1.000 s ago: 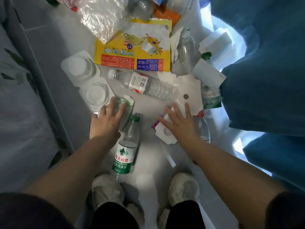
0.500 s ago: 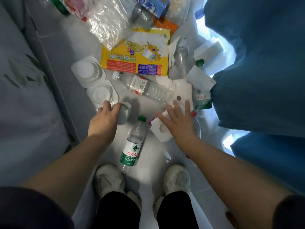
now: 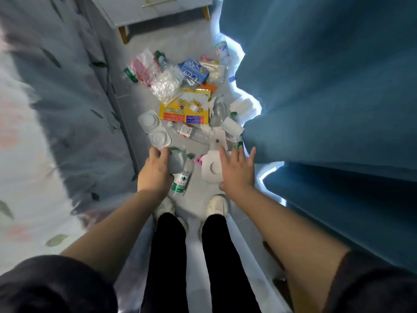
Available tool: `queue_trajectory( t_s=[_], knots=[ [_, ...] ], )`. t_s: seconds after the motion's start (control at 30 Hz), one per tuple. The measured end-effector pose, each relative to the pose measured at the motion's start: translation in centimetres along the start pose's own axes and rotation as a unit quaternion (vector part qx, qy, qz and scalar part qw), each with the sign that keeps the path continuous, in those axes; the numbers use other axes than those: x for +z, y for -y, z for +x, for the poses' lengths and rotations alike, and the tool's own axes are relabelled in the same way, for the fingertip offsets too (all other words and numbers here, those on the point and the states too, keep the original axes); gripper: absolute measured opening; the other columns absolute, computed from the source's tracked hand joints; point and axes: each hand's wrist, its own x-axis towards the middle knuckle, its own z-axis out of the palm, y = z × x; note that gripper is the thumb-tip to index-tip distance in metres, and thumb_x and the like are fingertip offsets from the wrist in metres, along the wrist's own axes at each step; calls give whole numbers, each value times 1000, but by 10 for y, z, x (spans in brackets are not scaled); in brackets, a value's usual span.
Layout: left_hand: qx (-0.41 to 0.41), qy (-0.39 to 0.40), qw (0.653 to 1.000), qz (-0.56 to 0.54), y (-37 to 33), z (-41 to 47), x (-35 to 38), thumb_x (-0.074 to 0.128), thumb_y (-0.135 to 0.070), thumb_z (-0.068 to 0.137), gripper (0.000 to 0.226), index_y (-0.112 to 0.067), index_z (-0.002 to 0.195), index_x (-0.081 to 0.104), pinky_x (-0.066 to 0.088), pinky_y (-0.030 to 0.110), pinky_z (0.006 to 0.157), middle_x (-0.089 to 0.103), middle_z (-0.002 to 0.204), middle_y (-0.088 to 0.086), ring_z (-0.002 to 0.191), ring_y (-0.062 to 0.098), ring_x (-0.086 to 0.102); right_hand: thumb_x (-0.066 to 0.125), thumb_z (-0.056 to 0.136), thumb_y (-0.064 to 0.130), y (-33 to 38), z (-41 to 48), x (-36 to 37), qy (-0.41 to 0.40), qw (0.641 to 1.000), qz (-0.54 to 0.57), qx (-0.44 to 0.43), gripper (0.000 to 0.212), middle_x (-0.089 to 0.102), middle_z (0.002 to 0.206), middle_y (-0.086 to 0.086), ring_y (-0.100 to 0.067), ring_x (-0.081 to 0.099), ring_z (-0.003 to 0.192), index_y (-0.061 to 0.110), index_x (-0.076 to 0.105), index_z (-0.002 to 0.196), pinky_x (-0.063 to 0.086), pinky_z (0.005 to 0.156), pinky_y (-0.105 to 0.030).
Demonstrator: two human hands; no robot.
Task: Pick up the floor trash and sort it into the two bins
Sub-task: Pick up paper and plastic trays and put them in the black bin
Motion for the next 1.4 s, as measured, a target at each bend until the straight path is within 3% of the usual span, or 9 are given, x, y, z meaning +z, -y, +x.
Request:
queue_trajectory(
  t_s=[0.1, 0.27, 0.43, 0.73, 0.97, 1.27, 1.4],
  knots=[
    [-2, -12, 1000, -18, -37, -55, -43, 60, 1, 73, 51, -5, 121, 44, 41, 44, 62, 39, 115, 18, 93, 42, 52, 73, 71, 52, -25, -63, -39, -10, 999, 42, 26, 114, 32, 143, -12, -31, 30, 134, 15, 1, 152, 5, 114, -58],
    [11, -32, 998, -57, -86, -128, -97, 64, -3, 74, 53, -7, 123, 44, 46, 45, 64, 39, 117, 17, 92, 42, 53, 70, 70, 60, -54, -154, -91, -66, 990, 98, 73, 116, 33, 142, -8, -28, 34, 128, 15, 0, 152, 18, 111, -48],
    [114, -25, 993, -36, -111, -176, -126, 64, -2, 71, 56, -9, 122, 43, 44, 43, 61, 38, 118, 16, 87, 43, 54, 66, 68, 62, -65, -231, -109, -151, 960, 181, 150, 113, 38, 137, -6, -26, 36, 123, 13, 8, 151, 22, 104, -42],
    [270, -27, 962, 10, -128, -227, -171, 68, -2, 70, 57, -7, 122, 44, 41, 43, 64, 39, 123, 17, 94, 45, 52, 65, 68, 69, -44, -340, -92, -199, 886, 276, 314, 111, 33, 147, -3, -25, 34, 127, 15, 14, 150, 25, 102, -45],
    [368, 28, 928, 58, -160, -276, -150, 70, -4, 68, 57, -7, 120, 46, 48, 46, 73, 40, 121, 15, 96, 44, 53, 63, 72, 65, -45, -419, -59, -206, 823, 321, 422, 107, 29, 147, -4, -27, 34, 128, 14, 12, 151, 26, 102, -46],
    [503, 89, 848, 142, -225, -364, -77, 69, -7, 71, 58, -16, 122, 43, 49, 40, 71, 39, 119, 8, 94, 38, 55, 70, 68, 57, -51, -526, 41, -199, 721, 354, 562, 105, 32, 146, -2, -29, 36, 127, 15, 19, 149, 22, 110, -53],
    [546, 107, 814, 166, -250, -433, -31, 66, -7, 73, 54, -15, 122, 44, 42, 35, 64, 36, 119, 6, 88, 34, 55, 68, 69, 57, -39, -590, 107, -187, 681, 379, 598, 104, 31, 146, -2, -27, 32, 131, 17, 15, 150, 17, 113, -53]
  ],
)
